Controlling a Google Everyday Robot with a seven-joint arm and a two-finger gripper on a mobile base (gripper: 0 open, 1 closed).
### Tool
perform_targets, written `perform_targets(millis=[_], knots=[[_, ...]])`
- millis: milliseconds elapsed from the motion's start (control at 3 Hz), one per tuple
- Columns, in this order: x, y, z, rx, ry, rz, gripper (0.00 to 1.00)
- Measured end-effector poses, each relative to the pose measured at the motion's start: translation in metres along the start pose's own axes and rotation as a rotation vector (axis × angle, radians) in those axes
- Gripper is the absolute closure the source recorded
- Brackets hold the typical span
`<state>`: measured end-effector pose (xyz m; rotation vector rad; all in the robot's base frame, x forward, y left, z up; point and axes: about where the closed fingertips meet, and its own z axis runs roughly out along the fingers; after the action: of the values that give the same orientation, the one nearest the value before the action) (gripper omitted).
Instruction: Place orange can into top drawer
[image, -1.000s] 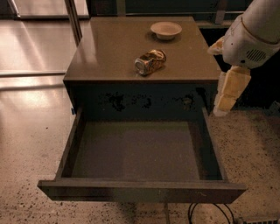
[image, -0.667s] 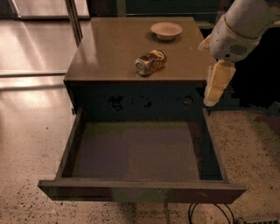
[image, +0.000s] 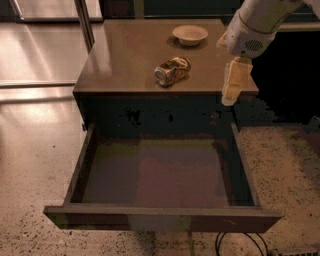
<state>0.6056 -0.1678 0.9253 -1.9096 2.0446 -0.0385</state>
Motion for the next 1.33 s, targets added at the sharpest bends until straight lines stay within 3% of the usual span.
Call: perform_targets(millis=[333, 667, 1000, 1333], knots=[[-0.007, -0.007, 0.005, 0.013, -0.004, -0.022, 0.00], [-0.006, -0.032, 0.025, -0.002, 0.022, -0.070, 0.00], [-0.007, -0.070, 0.048, -0.009, 0.036, -0.103, 0.00], [-0.021, -0.130, 0.089, 0.010, 0.034, -0.142, 0.00]])
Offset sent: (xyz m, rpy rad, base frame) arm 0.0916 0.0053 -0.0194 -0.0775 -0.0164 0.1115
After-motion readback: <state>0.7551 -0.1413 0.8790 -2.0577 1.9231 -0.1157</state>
